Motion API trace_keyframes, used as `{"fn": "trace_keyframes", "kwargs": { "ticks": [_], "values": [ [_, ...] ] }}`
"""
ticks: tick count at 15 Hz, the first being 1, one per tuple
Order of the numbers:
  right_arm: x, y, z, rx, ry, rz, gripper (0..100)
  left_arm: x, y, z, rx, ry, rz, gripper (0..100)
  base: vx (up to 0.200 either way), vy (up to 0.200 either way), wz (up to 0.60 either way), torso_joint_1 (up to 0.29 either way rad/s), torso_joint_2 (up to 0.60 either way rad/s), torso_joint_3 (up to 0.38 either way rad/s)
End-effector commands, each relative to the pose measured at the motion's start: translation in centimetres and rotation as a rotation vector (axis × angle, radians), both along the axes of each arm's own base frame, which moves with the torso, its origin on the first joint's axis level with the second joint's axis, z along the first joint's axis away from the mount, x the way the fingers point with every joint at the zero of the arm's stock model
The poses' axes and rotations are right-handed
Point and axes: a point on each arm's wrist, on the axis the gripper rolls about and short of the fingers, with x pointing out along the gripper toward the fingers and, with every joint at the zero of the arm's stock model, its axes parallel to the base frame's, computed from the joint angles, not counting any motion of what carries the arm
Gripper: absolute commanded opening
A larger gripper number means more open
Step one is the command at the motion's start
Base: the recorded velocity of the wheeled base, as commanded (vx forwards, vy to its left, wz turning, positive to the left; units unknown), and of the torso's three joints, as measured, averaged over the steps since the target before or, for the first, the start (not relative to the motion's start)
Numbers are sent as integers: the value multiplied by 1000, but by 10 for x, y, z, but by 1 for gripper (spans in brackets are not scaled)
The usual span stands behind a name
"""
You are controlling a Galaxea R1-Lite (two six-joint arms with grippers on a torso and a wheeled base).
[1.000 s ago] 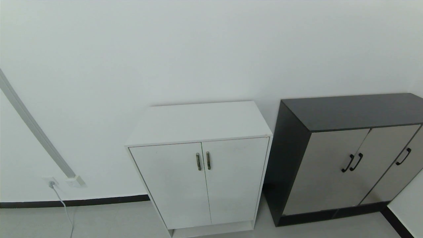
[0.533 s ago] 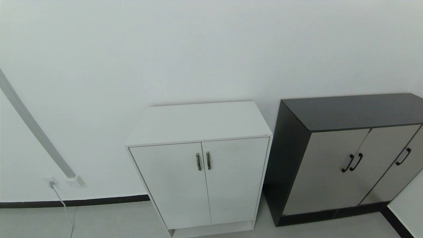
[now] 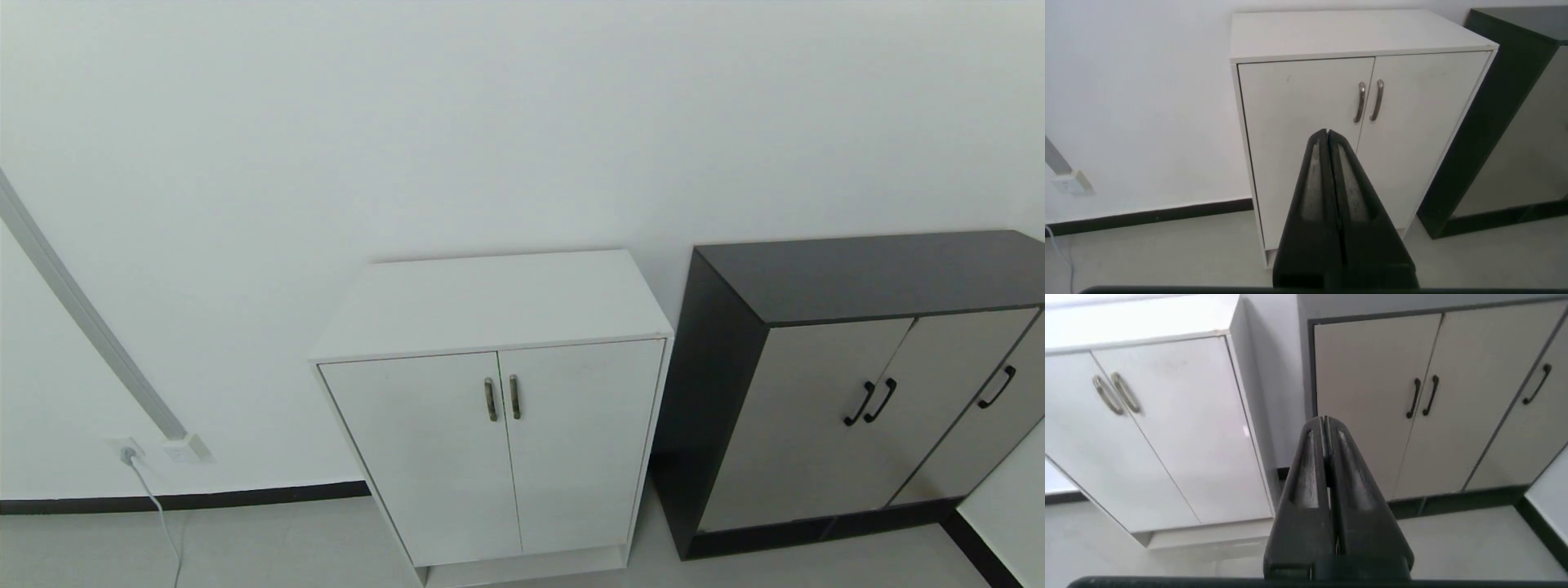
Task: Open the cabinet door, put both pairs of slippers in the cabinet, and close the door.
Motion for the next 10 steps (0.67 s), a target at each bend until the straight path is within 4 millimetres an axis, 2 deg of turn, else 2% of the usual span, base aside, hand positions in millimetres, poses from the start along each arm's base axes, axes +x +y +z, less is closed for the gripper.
{"fn": "trace_keyframes", "kwargs": {
  "ticks": [1,4,10],
  "values": [
    [0,0,0,18,-1,-13,0,0,0,0,-1,1,0,0,0,0,0,0,0,0],
    [0,-2,1,46,-11,-104,0,0,0,0,0,1,0,0,0,0,0,0,0,0],
    [0,-2,1,44,-11,-102,0,0,0,0,3,1,1,0,0,0,0,0,0,0]
  ]
}}
